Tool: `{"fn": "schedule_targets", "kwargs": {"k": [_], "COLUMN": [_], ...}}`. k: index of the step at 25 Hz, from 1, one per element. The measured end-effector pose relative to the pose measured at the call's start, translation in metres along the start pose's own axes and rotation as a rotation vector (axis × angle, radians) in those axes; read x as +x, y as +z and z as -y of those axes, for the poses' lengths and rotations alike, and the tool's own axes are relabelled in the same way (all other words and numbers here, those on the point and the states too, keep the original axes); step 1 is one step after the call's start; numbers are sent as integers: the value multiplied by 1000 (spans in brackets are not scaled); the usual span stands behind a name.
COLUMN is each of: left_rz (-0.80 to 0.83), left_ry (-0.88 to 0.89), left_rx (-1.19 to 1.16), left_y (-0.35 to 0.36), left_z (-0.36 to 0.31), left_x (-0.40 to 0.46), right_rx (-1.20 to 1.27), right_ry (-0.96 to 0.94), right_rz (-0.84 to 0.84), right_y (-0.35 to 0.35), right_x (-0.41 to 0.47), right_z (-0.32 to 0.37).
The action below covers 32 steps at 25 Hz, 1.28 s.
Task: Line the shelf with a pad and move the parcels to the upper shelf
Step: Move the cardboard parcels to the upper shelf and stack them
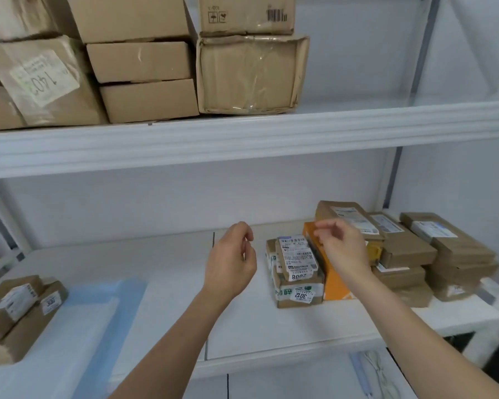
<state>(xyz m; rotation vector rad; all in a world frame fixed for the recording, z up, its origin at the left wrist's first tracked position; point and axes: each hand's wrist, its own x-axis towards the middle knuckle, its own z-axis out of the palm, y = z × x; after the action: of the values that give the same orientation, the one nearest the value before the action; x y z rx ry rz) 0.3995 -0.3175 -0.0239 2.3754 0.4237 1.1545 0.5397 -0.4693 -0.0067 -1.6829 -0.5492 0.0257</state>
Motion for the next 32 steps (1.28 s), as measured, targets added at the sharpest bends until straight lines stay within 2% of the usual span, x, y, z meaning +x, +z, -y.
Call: {"fn": "schedule_targets", "kwargs": {"k": [2, 5, 9, 12, 17, 25, 30, 32], "left_rz": [95, 254, 436, 461, 477, 400, 299, 302], "left_ry": [-114, -322, -593, -700, -963, -1074, -1067, -1070], "left_rx": [-13, -28, -115, -180, -431, -600, -763, -821], "left_y": [18, 44, 68, 82, 109, 116, 105, 101], "left_z": [10, 23, 28, 30, 19, 20, 23, 23], "left_x": [-5, -10, -12, -5, 4, 17, 21, 24], "right_rx": [-193, -308, -274, -285, -367, -204, 161, 254], "right_ry": [159, 283, 309, 288, 269, 258, 499, 527], "right_rz": [144, 350, 400, 438, 543, 577, 511, 485], "right_y": [-5, 3, 17, 24, 30, 38, 40, 40], "right_x": [2, 8, 17, 26, 41, 61, 70, 71], "right_z": [-22, -45, -49, -58, -87, -89, -75, -72]}}
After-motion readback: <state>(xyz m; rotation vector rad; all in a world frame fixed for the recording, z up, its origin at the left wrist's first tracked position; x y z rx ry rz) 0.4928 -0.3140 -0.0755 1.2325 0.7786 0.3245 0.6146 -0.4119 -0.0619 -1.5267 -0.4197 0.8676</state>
